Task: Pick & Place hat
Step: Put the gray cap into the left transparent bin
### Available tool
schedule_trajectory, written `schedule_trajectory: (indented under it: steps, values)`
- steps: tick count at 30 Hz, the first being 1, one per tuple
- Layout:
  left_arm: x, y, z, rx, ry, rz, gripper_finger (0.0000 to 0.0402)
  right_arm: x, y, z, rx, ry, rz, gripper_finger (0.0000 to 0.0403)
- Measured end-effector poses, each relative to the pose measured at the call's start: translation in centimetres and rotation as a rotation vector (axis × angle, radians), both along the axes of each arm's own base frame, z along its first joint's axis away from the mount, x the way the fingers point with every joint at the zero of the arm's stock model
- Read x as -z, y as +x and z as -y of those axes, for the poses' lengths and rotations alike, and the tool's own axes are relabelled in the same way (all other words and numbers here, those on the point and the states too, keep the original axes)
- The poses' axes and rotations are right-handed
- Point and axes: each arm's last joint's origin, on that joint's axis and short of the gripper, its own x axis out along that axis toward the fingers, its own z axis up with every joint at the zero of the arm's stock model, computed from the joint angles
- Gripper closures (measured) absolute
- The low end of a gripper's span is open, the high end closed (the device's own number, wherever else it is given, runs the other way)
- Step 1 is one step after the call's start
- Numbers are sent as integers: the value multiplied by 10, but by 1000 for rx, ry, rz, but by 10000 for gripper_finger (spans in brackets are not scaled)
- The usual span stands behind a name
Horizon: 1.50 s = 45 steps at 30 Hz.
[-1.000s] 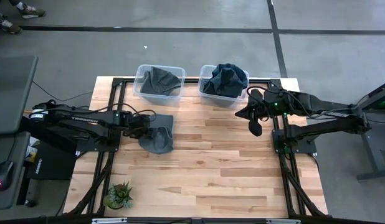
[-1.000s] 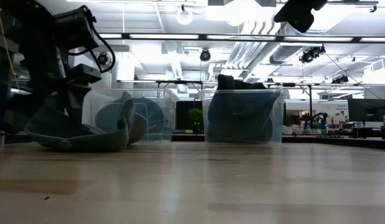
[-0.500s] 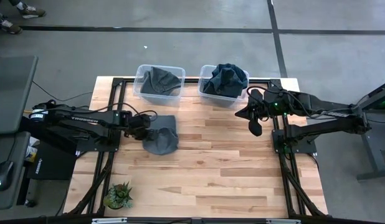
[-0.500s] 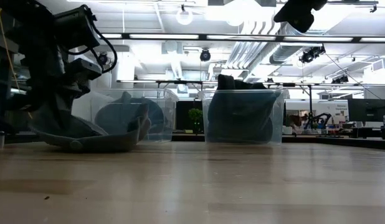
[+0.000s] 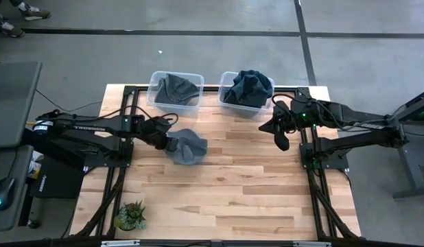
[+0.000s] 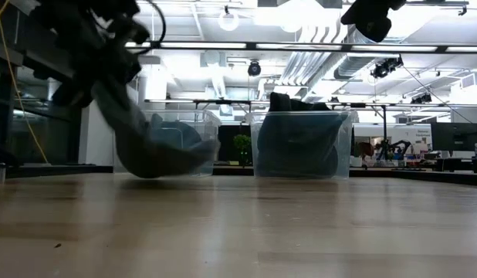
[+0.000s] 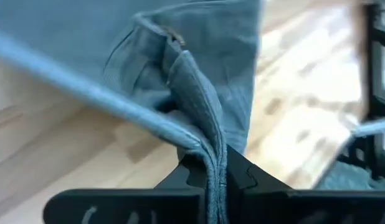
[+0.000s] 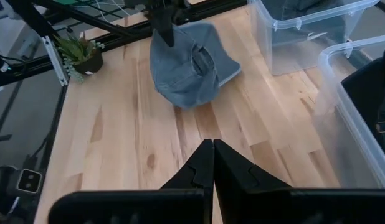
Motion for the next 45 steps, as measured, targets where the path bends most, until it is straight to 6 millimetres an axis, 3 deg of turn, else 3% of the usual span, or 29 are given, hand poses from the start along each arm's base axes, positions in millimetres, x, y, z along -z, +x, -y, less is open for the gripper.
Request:
schedule_trajectory:
  steps: [10, 17, 29, 39, 45]
  values:
    - [-50, 11, -1, 52, 76, 162, 400, -2, 1, -2, -81, 14, 23, 402]
    - [-78, 16, -3, 40, 154, 264, 401, -2, 1, -1, -38, 44, 27, 402]
    - [-109, 28, -6, 15, 289, 573, 401, -12, 6, 1, 98, 129, 141, 402]
    - [-132, 31, -13, -166, 556, 747, 401, -22, 10, 6, 213, 61, 256, 402]
    - [-139, 35, -17, -253, 707, 779, 401, -25, 26, 8, 208, 31, 329, 379]
